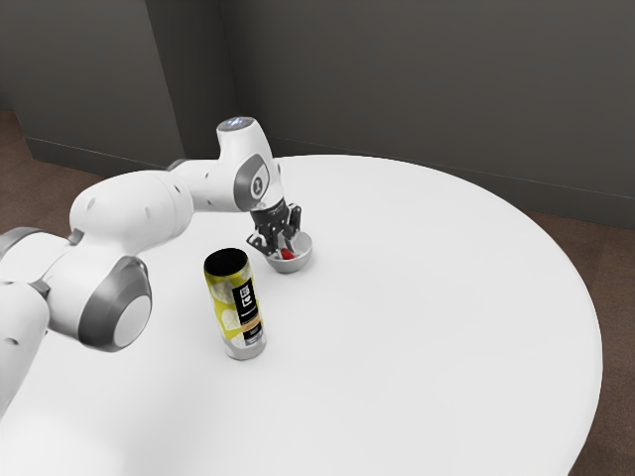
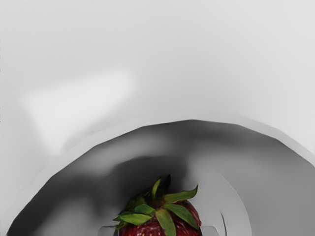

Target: Take strawberry from the bowl

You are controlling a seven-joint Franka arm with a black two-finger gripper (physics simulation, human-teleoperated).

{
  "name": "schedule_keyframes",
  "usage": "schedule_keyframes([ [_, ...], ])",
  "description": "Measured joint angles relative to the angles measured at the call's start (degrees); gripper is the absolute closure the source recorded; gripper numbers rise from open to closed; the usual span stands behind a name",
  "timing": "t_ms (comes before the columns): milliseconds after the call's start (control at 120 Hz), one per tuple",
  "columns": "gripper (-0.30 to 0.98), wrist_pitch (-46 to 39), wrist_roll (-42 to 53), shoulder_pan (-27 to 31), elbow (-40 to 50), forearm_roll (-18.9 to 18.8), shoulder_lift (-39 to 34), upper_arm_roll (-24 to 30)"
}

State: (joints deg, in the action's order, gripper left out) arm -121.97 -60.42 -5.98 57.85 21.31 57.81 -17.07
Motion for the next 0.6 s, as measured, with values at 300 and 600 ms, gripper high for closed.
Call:
schedule_keyframes([
  [300, 0.53, -1.02, -0.33, 0.20, 0.05, 0.01, 0.30, -0.04],
  [600, 0.57, -1.78, -0.44, 0.26, 0.62, 0.12, 0.24, -0.01],
])
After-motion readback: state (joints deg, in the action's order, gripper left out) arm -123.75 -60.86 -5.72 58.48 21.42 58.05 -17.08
